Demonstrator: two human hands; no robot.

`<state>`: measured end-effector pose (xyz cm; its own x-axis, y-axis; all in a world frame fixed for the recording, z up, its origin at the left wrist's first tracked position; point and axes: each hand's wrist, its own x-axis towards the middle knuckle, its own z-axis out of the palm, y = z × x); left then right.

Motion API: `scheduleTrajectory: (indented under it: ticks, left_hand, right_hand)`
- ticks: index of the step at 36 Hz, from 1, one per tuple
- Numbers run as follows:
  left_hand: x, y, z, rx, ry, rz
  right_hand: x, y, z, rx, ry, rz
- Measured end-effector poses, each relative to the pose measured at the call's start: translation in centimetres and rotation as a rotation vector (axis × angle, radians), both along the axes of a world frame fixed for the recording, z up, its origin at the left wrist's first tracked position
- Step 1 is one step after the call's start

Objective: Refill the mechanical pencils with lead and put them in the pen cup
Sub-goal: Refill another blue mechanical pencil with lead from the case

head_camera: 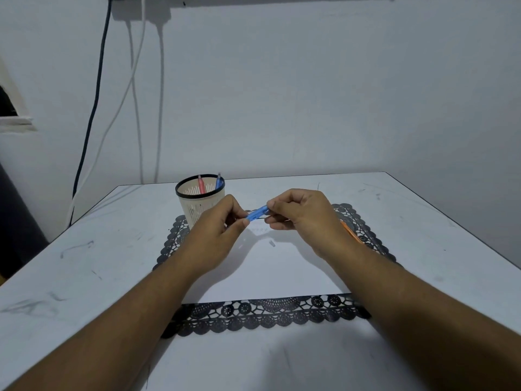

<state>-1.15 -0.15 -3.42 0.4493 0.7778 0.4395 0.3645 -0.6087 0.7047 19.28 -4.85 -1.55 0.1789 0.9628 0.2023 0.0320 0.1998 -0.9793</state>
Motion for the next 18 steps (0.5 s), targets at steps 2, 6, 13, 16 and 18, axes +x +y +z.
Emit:
scheduleTrajectory:
  ticks: [2, 6, 13, 16, 18]
  left_hand:
    - [0.0, -0.2, 0.2, 0.008, 0.007, 0.010]
    - [0.0, -0.5, 0.7, 0.002, 0.020, 0.038]
    - [-0.1, -0.2, 0.7, -0.046, 0.054, 0.086]
    - [-0.3, -0.1, 0.7, -0.054, 0.082, 0.105]
    - [-0.4, 0.1, 0.6, -0.057, 0.093, 0.102]
  right_hand:
    - [0.1, 0.1, 0.0, 0.015, -0.034, -0.004]
    - [0.6, 0.4, 0.1, -0.001, -0.061, -0.022]
    - [1.0, 0.8, -1.4, -0.014, -0.502, -0.163]
    - [0.5, 0.7, -2.5, -0.148, -0.674, -0.056]
    - [0.2, 0.7, -2.9, -0.218, -0.796, -0.021]
